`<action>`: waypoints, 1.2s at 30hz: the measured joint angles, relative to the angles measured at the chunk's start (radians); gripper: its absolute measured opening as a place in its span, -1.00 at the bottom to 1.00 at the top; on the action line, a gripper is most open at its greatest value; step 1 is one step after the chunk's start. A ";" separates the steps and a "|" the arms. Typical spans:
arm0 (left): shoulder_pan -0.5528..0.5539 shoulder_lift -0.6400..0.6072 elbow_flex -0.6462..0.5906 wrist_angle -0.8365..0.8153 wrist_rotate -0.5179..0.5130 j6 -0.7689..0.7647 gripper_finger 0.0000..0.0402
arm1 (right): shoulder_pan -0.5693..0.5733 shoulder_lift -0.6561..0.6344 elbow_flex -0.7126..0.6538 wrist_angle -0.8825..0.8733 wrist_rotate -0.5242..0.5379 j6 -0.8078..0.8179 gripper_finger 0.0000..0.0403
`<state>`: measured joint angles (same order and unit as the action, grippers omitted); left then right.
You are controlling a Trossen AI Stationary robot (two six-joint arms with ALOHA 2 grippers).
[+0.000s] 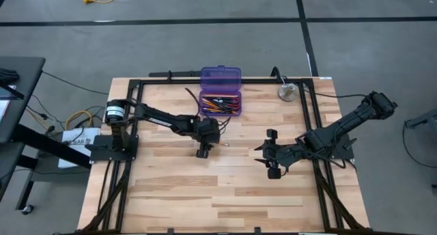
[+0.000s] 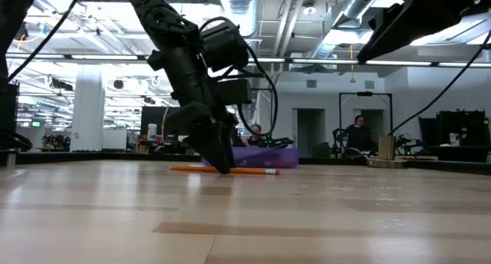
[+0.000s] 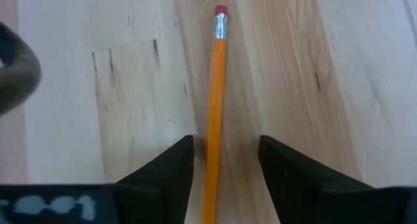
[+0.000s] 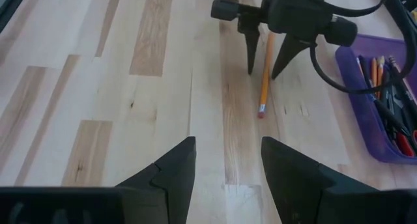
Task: Pick & place school supplies into a supply box
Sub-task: Put the yellow pencil into the violet supply box
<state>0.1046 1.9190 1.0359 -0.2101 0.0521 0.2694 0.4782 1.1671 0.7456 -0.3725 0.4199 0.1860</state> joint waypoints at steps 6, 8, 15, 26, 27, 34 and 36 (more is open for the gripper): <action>0.009 0.002 -0.001 -0.009 0.000 -0.002 -0.43 | 0.000 0.000 0.000 0.000 0.000 0.000 -0.16; 0.009 0.002 -0.001 -0.008 -0.005 0.000 -0.55 | 0.000 0.000 0.000 0.000 0.000 0.000 -0.16; 0.010 0.003 -0.003 -0.007 -0.024 0.007 -0.94 | 0.000 0.000 0.000 0.000 0.000 0.000 -0.16; -0.014 0.005 0.015 -0.027 -0.059 0.010 -0.98 | 0.000 0.000 0.000 0.000 0.000 0.000 -0.16; -0.019 0.007 0.021 -0.034 -0.067 0.011 -0.97 | 0.000 0.000 0.000 0.000 0.000 0.000 -0.16; -0.071 0.011 0.084 -0.122 -0.174 0.048 -0.99 | 0.000 0.000 0.000 0.000 0.000 0.000 -0.16; -0.081 0.013 0.097 -0.137 -0.187 0.053 -0.99 | 0.000 0.000 0.000 0.000 0.000 0.000 -0.16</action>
<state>0.0232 1.9322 1.1330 -0.3467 -0.1348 0.3224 0.4783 1.1671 0.7457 -0.3725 0.4202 0.1856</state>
